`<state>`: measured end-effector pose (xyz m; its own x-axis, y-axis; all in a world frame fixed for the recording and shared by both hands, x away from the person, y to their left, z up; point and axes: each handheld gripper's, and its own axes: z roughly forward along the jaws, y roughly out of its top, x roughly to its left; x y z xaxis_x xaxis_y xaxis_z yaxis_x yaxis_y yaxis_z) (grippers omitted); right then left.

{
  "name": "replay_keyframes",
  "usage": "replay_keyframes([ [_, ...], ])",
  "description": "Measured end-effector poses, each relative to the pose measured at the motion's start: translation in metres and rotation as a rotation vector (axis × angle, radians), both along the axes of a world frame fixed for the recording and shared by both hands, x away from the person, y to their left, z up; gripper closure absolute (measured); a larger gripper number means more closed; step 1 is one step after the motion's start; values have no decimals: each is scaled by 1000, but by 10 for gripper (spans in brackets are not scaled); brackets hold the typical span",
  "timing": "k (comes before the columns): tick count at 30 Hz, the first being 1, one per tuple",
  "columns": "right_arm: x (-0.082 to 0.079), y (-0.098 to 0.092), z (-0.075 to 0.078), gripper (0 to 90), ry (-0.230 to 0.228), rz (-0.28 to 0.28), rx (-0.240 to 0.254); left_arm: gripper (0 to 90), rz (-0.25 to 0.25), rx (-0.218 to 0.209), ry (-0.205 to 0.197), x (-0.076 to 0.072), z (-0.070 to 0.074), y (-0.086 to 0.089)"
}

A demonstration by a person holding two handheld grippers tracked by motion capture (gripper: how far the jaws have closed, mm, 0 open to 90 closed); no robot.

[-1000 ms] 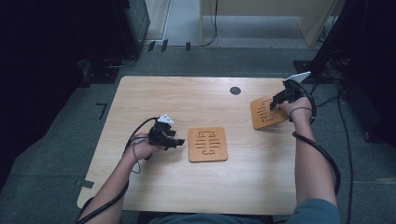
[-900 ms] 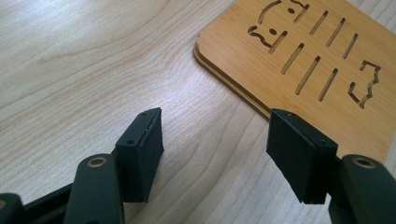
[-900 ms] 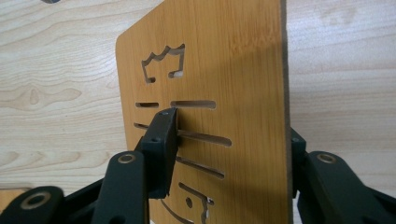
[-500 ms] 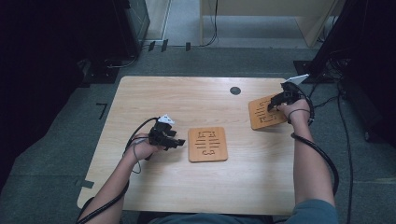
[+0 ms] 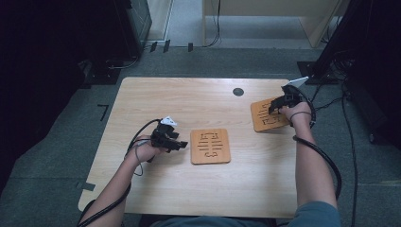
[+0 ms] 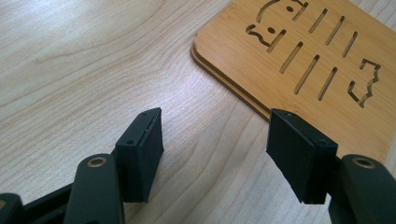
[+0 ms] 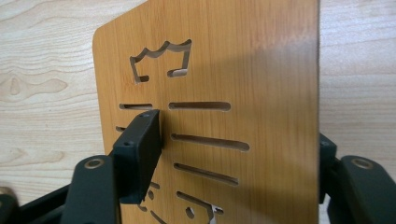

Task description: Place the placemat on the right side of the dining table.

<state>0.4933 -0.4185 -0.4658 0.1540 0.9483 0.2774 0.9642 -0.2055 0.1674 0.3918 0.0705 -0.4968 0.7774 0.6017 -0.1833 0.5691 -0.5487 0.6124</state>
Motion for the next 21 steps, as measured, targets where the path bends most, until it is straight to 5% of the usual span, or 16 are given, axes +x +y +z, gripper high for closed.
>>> replay_keyframes([
  [21,4,12,-1,246,-18,95,-80,348,-5,3,4,-1,-1,-2],
])
